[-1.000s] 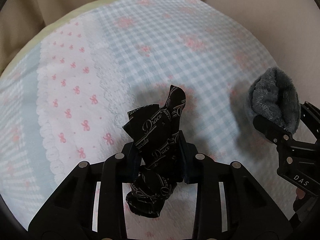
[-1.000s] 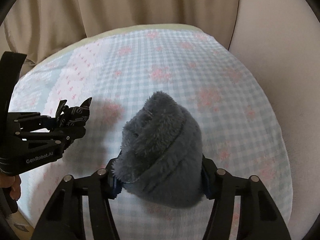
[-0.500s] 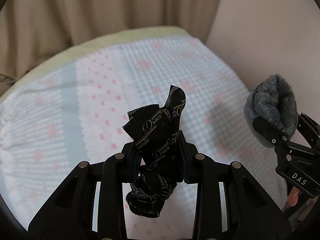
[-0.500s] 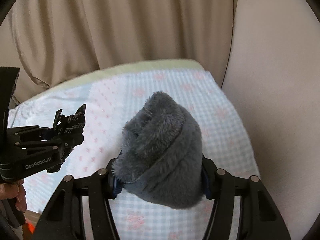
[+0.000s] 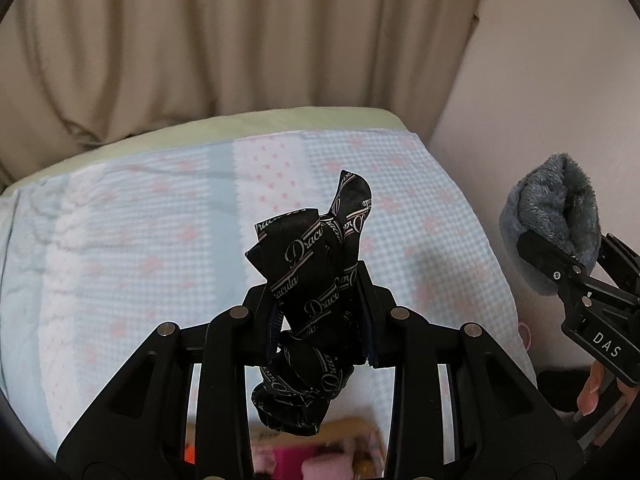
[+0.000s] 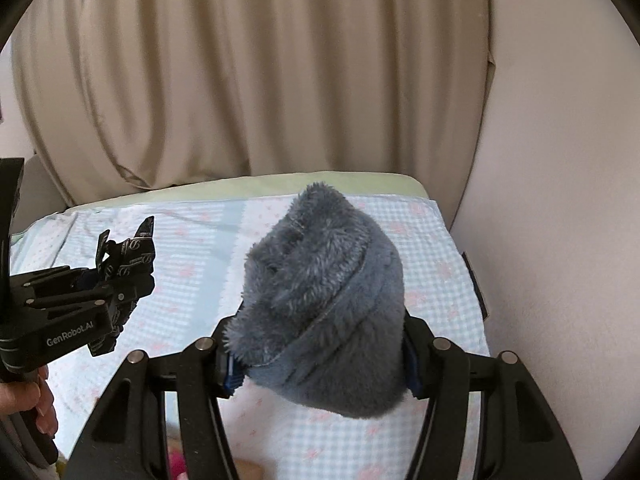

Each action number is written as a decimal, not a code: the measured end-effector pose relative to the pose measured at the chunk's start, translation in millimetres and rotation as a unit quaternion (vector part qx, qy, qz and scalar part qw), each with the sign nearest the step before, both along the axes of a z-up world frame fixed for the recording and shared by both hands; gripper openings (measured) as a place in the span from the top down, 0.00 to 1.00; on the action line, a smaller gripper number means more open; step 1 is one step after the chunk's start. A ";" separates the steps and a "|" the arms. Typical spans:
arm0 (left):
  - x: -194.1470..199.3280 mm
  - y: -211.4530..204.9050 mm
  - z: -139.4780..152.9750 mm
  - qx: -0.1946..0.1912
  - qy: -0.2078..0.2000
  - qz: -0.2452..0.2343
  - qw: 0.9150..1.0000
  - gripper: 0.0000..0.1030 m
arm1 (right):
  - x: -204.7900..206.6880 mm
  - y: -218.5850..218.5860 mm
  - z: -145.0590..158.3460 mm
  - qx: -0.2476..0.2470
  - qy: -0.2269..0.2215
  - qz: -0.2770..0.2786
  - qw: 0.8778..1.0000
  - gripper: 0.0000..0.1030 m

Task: Organize soft objects
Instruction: 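Carry the scrunchie and grey sock into the box and open both tools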

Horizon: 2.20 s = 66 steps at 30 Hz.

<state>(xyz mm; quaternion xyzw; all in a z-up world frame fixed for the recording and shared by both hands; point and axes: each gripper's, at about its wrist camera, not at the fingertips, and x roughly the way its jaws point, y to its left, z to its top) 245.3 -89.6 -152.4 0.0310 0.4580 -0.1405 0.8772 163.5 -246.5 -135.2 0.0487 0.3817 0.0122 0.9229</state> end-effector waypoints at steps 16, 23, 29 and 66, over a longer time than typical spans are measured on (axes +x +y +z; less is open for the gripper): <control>-127.3 148.6 17.4 0.001 0.023 0.051 0.998 0.72 | -96.1 129.2 -1.2 0.009 0.022 0.036 0.999 0.46; -166.8 205.4 -19.7 0.005 0.067 0.051 0.996 0.73 | -136.4 177.8 -47.2 0.016 0.084 0.035 0.996 0.46; -185.2 226.4 -68.0 0.007 0.112 0.042 0.993 0.73 | -152.5 206.9 -91.0 0.013 0.135 0.045 0.990 0.46; -203.3 185.4 -188.6 0.068 0.197 0.041 0.977 0.00 | -99.9 197.5 -187.4 0.093 0.283 0.053 0.953 0.00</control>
